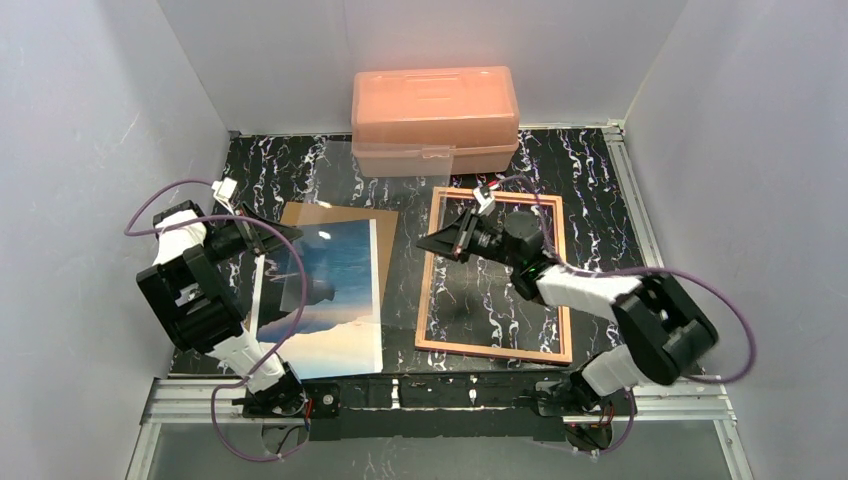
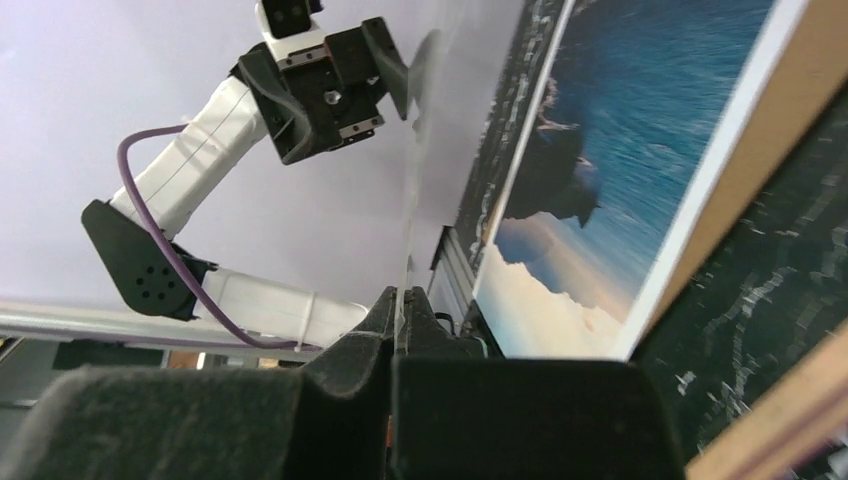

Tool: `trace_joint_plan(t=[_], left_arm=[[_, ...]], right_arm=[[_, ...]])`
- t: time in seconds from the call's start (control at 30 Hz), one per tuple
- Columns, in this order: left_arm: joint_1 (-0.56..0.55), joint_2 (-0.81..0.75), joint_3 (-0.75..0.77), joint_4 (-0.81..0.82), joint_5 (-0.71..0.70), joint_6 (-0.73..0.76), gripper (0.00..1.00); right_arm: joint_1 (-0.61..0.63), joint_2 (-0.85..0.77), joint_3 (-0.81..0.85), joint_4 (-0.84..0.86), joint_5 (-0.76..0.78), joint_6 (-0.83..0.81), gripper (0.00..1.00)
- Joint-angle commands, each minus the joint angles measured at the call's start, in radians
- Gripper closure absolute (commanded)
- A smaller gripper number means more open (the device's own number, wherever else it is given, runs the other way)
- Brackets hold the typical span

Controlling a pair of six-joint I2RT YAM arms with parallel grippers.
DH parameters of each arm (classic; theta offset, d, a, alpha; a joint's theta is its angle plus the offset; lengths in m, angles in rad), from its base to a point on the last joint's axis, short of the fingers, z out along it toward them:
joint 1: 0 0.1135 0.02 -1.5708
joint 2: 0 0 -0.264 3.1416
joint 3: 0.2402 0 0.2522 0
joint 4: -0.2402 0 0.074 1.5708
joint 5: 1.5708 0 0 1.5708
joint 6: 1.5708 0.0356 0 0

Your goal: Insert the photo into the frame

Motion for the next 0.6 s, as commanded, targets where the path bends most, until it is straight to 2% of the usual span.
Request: trace_joint_plan(t=[0.0,0.1,0.17,0.23,0.27,0.33,0.37,0.47,0.57], left_arm=[[-0.007,0.029,0.008,-0.180,0.000,0.077,0.02],[-0.036,0.025,0.015,-0.179,-0.050,0.129,0.02],[-0.077,0.013,0.020,-0.136,-0.084,0.097,0.02],[-0.130,-0.026,0.007,0.015,-0.125,-0.054,0.02],[-0.166,-0.063,-0.014,0.154,-0.178,-0.216,0.02],[-0.268,-0.175,-0.111,0.578,-0.401,-0.626,0.02],[-0.331,-0.220,-0.153,0.707,-0.513,-0.733,0.02],[-0.469,-0.226,-0.098,0.734,-0.658,-0.786,0.02],[-0.531,-0.173,-0.024,0.743,-0.759,-0.866,0.02]], right_arm=[[-0.098,-0.225,0.136,-0.585,-0.034,-0.236,0.99],[-0.190,-0.323,0.245,-0.986,-0.033,-0.395,0.99],[-0.261,-0.359,0.311,-1.212,-0.040,-0.497,0.99],[-0.321,-0.372,0.380,-1.414,-0.031,-0.624,0.99],[-0.342,-0.370,0.402,-1.505,-0.021,-0.675,0.99],[-0.369,-0.359,0.413,-1.619,-0.009,-0.754,0.99],[-0.376,-0.354,0.411,-1.654,-0.008,-0.775,0.99],[-0.386,-0.349,0.401,-1.715,0.024,-0.807,0.99],[-0.390,-0.356,0.416,-1.783,0.107,-0.843,0.99]])
